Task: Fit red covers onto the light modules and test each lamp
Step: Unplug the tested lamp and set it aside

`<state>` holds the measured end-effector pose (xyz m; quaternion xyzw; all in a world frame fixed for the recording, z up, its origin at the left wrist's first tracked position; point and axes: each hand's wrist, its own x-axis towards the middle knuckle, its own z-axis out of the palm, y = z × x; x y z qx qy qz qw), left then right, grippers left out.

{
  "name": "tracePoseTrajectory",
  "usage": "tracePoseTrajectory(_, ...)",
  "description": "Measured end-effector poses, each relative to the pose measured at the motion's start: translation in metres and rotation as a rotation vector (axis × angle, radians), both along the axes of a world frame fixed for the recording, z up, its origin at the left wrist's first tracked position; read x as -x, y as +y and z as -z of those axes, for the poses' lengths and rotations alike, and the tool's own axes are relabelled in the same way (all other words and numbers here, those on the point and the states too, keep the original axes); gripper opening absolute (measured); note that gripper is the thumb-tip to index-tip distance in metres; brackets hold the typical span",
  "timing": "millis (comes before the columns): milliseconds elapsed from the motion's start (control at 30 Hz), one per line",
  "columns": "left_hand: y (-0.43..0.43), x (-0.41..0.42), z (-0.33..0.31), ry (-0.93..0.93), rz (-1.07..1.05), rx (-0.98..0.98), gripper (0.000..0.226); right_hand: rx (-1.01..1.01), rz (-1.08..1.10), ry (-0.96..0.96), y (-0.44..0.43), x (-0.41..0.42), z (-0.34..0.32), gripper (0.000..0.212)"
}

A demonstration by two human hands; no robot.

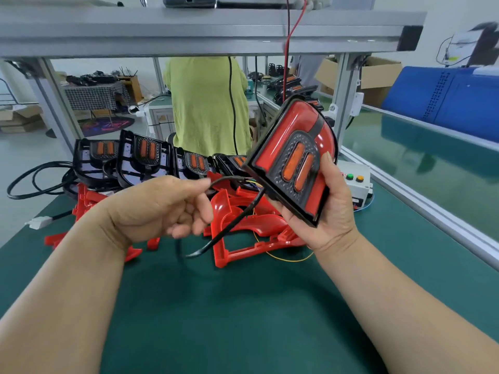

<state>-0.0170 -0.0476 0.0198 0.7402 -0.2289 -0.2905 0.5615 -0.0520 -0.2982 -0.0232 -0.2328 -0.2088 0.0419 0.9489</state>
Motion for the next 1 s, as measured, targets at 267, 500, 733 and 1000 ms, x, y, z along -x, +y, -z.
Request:
tracePoseTrajectory(267,-0.018,0.012,-0.002,0.097,0.318,-0.001,0.115,0.028,-0.120,-0.018,0.001,0.006,0.002,0.054)
tracePoseTrajectory(500,-0.015,0.007,-0.003,0.111,0.276,0.046,0.123,0.064,-0.175,0.009,0.006,0.007,0.002,0.073)
tracePoseTrajectory(733,-0.027,0.008,0.002,0.207,0.077,0.347,0.114,0.285,-0.289,0.009,0.020,0.008,0.014,0.047)
tracePoseTrajectory(1000,-0.056,0.007,0.013,0.152,-0.455,0.360,0.079,0.440,-0.108,0.155,0.012,0.002,0.009,0.032)
